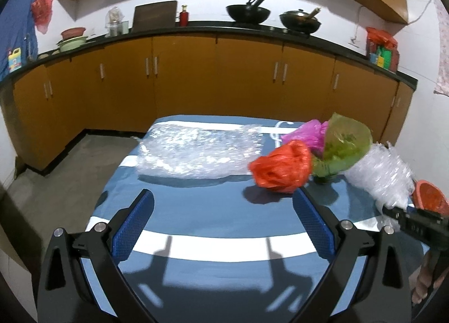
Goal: Collect trash
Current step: 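Grasp clear bag with right tool while left tool grasps bubble wrap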
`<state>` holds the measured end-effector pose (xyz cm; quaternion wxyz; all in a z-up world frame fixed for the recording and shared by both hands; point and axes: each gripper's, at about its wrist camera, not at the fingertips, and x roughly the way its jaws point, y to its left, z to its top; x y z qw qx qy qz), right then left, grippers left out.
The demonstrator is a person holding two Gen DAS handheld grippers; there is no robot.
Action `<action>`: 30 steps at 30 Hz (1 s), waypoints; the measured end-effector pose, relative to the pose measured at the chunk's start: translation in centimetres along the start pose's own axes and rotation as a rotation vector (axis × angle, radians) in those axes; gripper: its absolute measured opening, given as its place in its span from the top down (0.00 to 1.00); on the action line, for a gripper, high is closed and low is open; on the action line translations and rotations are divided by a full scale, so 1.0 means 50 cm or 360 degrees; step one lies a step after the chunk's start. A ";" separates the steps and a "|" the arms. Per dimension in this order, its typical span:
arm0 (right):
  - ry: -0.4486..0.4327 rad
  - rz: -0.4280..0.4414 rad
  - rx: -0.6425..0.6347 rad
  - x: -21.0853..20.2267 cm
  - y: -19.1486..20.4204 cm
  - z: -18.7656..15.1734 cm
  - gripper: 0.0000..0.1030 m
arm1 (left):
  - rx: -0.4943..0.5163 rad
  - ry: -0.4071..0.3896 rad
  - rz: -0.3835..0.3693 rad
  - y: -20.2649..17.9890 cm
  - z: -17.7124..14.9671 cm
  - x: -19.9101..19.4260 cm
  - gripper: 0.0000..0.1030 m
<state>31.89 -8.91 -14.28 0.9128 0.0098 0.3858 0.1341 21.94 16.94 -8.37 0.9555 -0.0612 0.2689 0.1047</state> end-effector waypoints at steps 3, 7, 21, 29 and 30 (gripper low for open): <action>-0.0018 -0.0017 -0.0001 -0.029 -0.014 -0.023 0.66 | 0.0015 -0.0007 -0.0030 -0.019 0.002 -0.004 0.04; -0.0059 -0.0063 0.0025 -0.066 -0.040 -0.045 0.66 | 0.0022 -0.0015 -0.0078 -0.050 0.005 -0.011 0.04; -0.0210 -0.0209 0.0156 -0.192 -0.147 -0.072 0.66 | 0.0110 -0.0015 -0.0363 -0.238 0.017 -0.022 0.02; -0.0271 -0.0296 0.0254 -0.241 -0.243 -0.080 0.66 | 0.0237 0.0092 -0.0396 -0.360 0.006 0.034 0.02; -0.0272 -0.0306 0.0264 -0.243 -0.252 -0.082 0.66 | 0.0251 0.0112 -0.0393 -0.373 0.005 0.045 0.02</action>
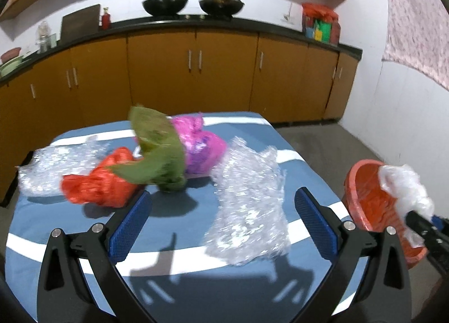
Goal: Collect trash
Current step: 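Grasp clear bag with right tool while left tool grasps bubble wrap, then carry clear bag and bubble wrap over the red basket with both tools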
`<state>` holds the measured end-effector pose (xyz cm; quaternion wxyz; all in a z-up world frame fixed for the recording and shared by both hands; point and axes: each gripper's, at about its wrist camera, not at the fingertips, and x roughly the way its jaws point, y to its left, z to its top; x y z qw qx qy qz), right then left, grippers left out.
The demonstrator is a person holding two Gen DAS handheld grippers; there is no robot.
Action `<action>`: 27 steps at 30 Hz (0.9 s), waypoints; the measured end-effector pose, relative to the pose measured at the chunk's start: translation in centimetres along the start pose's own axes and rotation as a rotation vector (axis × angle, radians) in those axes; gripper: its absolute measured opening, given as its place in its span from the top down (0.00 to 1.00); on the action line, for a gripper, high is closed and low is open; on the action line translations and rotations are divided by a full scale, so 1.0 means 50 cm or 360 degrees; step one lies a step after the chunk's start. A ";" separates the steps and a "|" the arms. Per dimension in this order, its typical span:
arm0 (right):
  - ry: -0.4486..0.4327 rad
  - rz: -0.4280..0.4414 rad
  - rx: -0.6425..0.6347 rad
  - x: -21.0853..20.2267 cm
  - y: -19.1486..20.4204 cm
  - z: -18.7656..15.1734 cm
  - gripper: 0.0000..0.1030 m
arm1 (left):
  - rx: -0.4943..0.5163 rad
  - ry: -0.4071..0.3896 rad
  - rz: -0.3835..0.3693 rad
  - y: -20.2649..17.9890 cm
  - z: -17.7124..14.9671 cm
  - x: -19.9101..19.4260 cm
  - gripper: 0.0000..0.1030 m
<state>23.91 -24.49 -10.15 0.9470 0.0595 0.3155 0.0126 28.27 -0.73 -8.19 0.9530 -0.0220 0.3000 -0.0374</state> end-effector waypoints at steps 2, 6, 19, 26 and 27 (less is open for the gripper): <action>0.0003 -0.0025 0.0022 0.000 -0.021 -0.002 0.66 | 0.0019 0.0031 0.0000 -0.013 0.002 0.019 0.02; 0.0012 -0.0063 0.0060 0.006 -0.060 -0.005 0.66 | 0.0063 0.0113 0.0026 -0.028 0.001 0.065 0.02; 0.0020 -0.0102 0.0128 0.015 -0.097 -0.012 0.66 | 0.0059 0.0294 -0.0109 -0.031 -0.023 0.100 0.66; -0.0015 -0.0086 0.0130 -0.013 -0.086 -0.010 0.66 | 0.0073 0.0236 -0.0167 -0.023 -0.019 0.047 0.79; -0.0020 -0.0083 0.0132 -0.017 -0.087 -0.008 0.66 | 0.0076 0.0228 -0.0173 -0.024 -0.016 0.042 0.79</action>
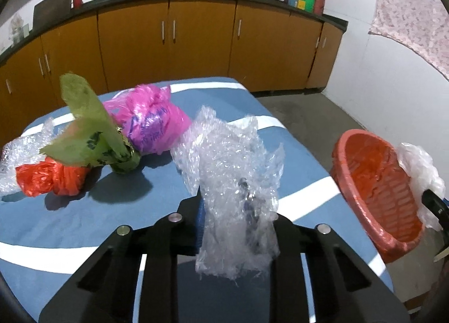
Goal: Collect trash
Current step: 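Carry clear bag and bubble wrap over the red basket with both tools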
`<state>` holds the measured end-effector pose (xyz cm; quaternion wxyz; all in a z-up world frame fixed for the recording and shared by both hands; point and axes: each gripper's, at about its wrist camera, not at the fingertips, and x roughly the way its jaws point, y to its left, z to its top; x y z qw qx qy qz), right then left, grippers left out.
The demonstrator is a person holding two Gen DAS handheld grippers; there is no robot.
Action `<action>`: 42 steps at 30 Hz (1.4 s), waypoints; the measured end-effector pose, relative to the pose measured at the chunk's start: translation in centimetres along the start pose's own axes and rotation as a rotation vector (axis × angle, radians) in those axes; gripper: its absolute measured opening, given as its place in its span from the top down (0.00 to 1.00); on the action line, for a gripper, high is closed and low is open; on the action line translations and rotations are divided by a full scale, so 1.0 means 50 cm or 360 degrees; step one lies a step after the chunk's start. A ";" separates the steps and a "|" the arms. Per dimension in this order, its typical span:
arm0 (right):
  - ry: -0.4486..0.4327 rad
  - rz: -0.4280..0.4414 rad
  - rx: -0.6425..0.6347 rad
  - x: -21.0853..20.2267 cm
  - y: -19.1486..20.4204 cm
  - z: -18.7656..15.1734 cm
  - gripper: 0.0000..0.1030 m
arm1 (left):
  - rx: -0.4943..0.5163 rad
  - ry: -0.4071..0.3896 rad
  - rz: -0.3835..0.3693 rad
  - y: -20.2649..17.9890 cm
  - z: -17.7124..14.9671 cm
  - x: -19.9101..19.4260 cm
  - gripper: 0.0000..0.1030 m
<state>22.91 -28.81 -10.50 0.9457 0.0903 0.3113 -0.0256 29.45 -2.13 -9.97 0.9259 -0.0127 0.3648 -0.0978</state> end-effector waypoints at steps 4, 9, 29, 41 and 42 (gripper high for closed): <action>-0.0030 0.0013 -0.0003 -0.025 0.004 0.003 0.66 | 0.0006 -0.0039 -0.0029 -0.002 -0.004 -0.039 0.81; -0.0072 0.0030 -0.0003 -0.058 0.002 0.008 0.66 | 0.0009 -0.0097 -0.0051 -0.007 -0.002 -0.089 0.82; -0.0223 0.0002 0.0041 -0.170 -0.057 0.035 0.66 | 0.0042 -0.0278 -0.0144 -0.078 0.033 -0.205 0.82; -0.0237 -0.0040 0.0068 -0.173 -0.093 0.045 0.66 | 0.0106 -0.0293 -0.0222 -0.140 0.039 -0.205 0.82; -0.0238 -0.0043 0.0067 -0.173 -0.093 0.046 0.66 | 0.0111 -0.0291 -0.0229 -0.145 0.040 -0.204 0.82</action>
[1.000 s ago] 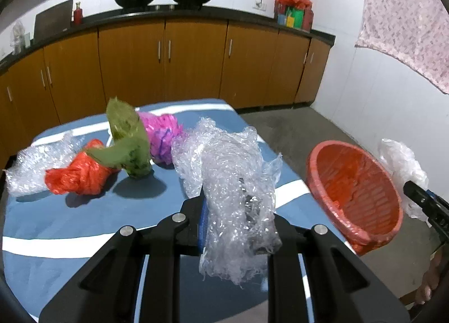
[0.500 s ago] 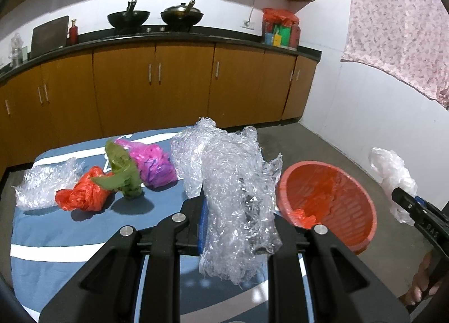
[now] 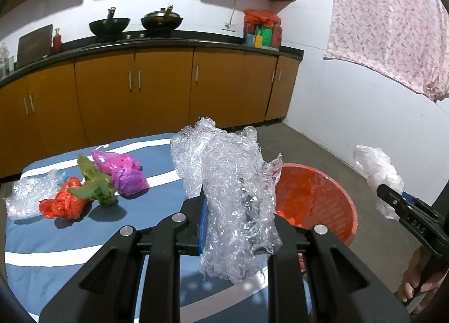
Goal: Collect trash
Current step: 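Carry clear bag and bubble wrap over the red basket with both tools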
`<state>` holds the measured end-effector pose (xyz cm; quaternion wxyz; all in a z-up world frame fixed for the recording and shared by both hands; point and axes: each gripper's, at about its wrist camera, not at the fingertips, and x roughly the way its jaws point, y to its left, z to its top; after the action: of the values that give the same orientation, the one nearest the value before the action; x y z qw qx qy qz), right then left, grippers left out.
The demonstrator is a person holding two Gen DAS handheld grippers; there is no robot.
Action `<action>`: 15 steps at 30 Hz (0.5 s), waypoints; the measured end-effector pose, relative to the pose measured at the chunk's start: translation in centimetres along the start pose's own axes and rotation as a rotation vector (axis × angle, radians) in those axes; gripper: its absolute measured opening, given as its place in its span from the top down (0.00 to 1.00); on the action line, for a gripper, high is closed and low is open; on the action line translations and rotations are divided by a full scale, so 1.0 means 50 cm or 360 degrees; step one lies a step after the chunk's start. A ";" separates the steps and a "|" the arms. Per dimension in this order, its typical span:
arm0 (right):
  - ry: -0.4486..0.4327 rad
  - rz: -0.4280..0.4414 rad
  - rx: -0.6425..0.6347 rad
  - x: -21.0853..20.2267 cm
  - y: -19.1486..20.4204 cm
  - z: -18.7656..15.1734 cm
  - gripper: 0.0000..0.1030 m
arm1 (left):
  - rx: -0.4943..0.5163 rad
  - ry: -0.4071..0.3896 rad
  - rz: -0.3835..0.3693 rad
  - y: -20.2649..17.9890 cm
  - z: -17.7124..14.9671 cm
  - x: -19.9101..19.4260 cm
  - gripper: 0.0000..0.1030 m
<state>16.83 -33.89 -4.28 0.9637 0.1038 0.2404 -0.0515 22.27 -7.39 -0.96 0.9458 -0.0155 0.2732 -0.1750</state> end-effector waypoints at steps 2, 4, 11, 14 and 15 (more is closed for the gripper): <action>-0.0001 -0.0007 -0.0001 0.002 -0.005 0.001 0.66 | 0.0004 0.0006 -0.0016 -0.008 0.000 0.004 0.82; -0.0001 -0.0013 0.0003 0.005 -0.007 0.002 0.66 | 0.0008 0.0015 -0.0037 -0.018 0.001 0.010 0.82; 0.0008 -0.0032 0.0019 0.017 -0.022 0.004 0.66 | 0.0038 0.0036 -0.0077 -0.049 0.002 0.025 0.82; 0.0020 -0.0042 0.0014 0.026 -0.025 0.003 0.66 | 0.0052 0.0054 -0.0103 -0.066 -0.003 0.036 0.82; 0.0026 -0.0043 0.0012 0.031 -0.027 0.005 0.66 | 0.0057 0.0060 -0.0111 -0.069 -0.004 0.039 0.82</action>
<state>18.09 -35.31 -5.02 0.9606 0.1045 0.2494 -0.0647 22.60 -11.30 -1.70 0.9339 -0.0049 0.2870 -0.2131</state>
